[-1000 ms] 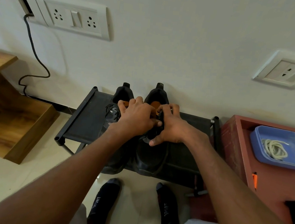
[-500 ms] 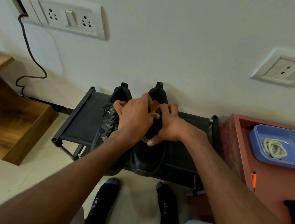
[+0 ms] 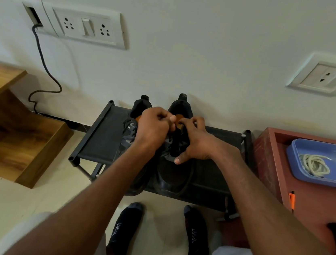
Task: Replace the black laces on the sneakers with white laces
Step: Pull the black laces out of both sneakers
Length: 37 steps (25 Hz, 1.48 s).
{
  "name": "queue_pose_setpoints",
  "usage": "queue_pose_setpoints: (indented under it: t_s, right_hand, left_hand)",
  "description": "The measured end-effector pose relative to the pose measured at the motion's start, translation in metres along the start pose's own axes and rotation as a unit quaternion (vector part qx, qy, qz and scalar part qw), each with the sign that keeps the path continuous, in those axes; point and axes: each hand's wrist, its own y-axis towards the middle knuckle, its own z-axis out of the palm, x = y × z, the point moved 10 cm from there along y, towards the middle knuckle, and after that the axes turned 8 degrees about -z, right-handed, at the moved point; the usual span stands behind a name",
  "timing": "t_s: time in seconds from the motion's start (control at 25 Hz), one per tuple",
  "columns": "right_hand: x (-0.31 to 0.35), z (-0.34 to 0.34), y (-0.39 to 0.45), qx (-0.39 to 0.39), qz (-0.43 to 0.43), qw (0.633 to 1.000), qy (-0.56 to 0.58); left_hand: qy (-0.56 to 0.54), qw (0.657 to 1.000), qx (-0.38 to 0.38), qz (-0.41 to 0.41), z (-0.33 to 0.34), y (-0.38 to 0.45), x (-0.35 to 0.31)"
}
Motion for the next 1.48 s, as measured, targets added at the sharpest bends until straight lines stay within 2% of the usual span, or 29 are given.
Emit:
queue_pose_setpoints:
  t_s: [0.04,0.08,0.12,0.2,0.24,0.28,0.36,0.44,0.52,0.56,0.6,0.72,0.76,0.84,0.92,0.96,1.0,1.04,1.12,1.2,1.28,1.36,1.44,1.48]
  right_hand:
    - [0.001,0.0,-0.001,-0.006,0.0,1.0,-0.005]
    - [0.002,0.0,-0.003,-0.012,-0.001,1.0,-0.011]
    - [0.004,-0.001,-0.005,-0.021,-0.002,1.0,-0.018]
    - [0.008,-0.005,-0.009,-0.047,-0.008,0.998,-0.037]
    - [0.01,-0.006,-0.012,-0.059,-0.008,0.997,-0.047]
    - [0.01,-0.007,-0.014,-0.071,-0.006,0.996,-0.053]
    - [0.009,-0.005,-0.017,-0.094,0.002,0.994,-0.052]
    - [0.008,0.001,-0.021,-0.107,0.005,0.994,-0.038]
    - [0.006,0.004,-0.024,-0.109,0.004,0.994,-0.022]
    - [0.004,0.005,-0.024,-0.107,0.005,0.994,-0.016]
    - [0.003,0.006,-0.024,-0.104,0.007,0.995,-0.012]
    - [0.001,0.009,-0.026,-0.103,0.007,0.995,-0.015]
    - [0.0,0.01,-0.027,-0.109,0.007,0.994,-0.006]
    - [0.002,0.013,-0.026,-0.114,0.003,0.993,0.007]
    - [0.007,0.013,-0.019,-0.093,0.004,0.996,-0.003]
    - [0.007,0.013,-0.016,-0.079,0.009,0.997,-0.009]
    - [0.007,0.013,-0.012,-0.064,0.013,0.998,-0.013]
    - [0.005,0.012,-0.009,-0.05,0.018,0.998,-0.017]
    - [0.0,0.01,-0.005,-0.037,0.024,0.999,-0.023]
    - [-0.003,0.009,-0.003,-0.033,0.025,0.999,-0.023]
    - [-0.001,0.008,-0.003,-0.031,0.024,0.999,-0.023]
    - [0.002,0.007,-0.004,-0.031,0.021,0.999,-0.019]
    - [0.004,0.004,-0.006,-0.036,0.017,0.999,-0.008]
    - [0.005,0.002,-0.007,-0.039,0.017,0.999,-0.003]
  left_hand:
    - [-0.004,1.0,-0.004,-0.006,-0.003,-0.005,0.0]
    - [0.048,0.999,0.004,0.014,-0.002,-0.008,-0.004]
    - [0.157,0.986,0.021,0.053,0.004,-0.011,-0.01]
    - [0.379,0.915,0.049,0.131,0.026,-0.017,-0.019]
    - [0.43,0.89,0.046,0.146,0.031,-0.016,-0.023]
    - [0.45,0.88,0.033,0.148,0.031,-0.013,-0.026]
    - [0.414,0.902,0.011,0.126,0.023,0.0,-0.03]
    - [0.263,0.963,0.028,0.054,0.009,0.015,-0.022]
    - [0.129,0.991,0.03,-0.002,-0.006,0.022,-0.015]
    - [0.139,0.99,0.033,0.014,-0.009,0.023,-0.019]
    - [0.198,0.978,0.046,0.045,-0.006,0.024,-0.022]
    - [0.424,0.898,0.08,0.083,0.013,0.019,-0.012]
    - [0.435,0.894,0.071,0.085,0.012,0.02,-0.012]
    - [0.33,0.937,0.058,0.094,0.007,0.019,-0.023]
    - [0.09,0.993,0.056,0.061,-0.005,0.019,-0.032]
    - [-0.035,0.997,0.06,0.029,-0.009,0.018,-0.033]
    - [-0.107,0.992,0.059,0.007,-0.011,0.019,-0.031]
    - [-0.106,0.993,0.047,0.007,-0.013,0.02,-0.03]
    - [0.087,0.993,0.034,0.068,-0.01,0.026,-0.03]
    - [0.316,0.94,0.072,0.108,0.007,0.025,-0.021]
    - [0.445,0.887,0.077,0.099,0.013,0.026,-0.008]
    - [0.465,0.879,0.035,0.094,0.008,0.026,-0.01]
    - [0.345,0.932,0.002,0.11,0.0,0.02,-0.029]
    - [0.23,0.966,0.003,0.115,-0.005,0.016,-0.04]
